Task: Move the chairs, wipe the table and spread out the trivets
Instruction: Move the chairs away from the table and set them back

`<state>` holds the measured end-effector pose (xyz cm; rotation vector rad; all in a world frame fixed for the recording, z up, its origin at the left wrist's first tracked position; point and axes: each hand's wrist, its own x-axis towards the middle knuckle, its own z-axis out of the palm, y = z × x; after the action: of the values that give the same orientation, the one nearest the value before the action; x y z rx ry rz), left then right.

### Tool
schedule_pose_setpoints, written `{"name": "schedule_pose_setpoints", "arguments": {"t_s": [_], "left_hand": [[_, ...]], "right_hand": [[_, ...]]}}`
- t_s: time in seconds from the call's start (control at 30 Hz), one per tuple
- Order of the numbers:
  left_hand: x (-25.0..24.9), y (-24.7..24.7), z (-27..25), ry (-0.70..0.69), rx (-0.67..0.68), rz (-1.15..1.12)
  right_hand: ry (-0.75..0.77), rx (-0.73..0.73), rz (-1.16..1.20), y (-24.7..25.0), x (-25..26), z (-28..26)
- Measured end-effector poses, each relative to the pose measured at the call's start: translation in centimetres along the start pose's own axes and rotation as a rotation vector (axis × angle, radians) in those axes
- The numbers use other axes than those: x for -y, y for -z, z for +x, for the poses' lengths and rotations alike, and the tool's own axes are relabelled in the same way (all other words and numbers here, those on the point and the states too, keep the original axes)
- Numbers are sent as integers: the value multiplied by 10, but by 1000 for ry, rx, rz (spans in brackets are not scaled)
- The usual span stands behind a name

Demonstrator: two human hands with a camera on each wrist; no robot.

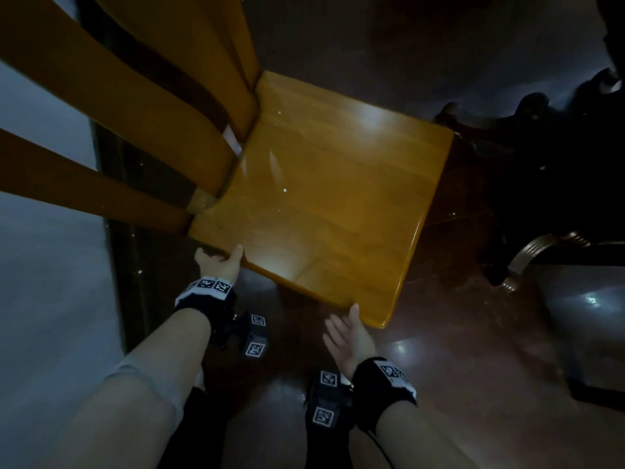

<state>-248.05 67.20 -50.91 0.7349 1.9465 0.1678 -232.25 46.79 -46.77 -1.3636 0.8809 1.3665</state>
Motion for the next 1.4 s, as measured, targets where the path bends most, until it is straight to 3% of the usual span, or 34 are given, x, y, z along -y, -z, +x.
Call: {"name": "schedule_pose_setpoints", "arguments": {"t_s": [0.2,0.33,0.57,0.77,1.0,1.13,1.2,1.23,1.33,1.4], "left_hand": [[-22,20,15,-45,-28,157],[-31,21,23,70,47,123],[-9,5,32,55,7,81],[-12,-18,-50,61,-6,111],[11,-66,-94,139,-35,2],[24,-90,-111,211,68,-105],[23,-89,-117,270,189,-224],[23,-87,-121,270,262,-237],[32,-70,-140,183,259,-267],[49,-49,-152,191,341,-288]], "right_hand": [[69,-79,200,-52,-4,5],[121,-129,147,-54,-6,13],[117,-115,57,-46,1,14],[145,-160,-36,-11,33,12],[263,-245,-168,28,86,7],[356,-300,-323,50,116,6],[379,-313,-390,61,125,9],[380,-310,-443,66,129,9],[392,-291,-603,83,136,2],[422,-276,-688,88,138,-12]]}}
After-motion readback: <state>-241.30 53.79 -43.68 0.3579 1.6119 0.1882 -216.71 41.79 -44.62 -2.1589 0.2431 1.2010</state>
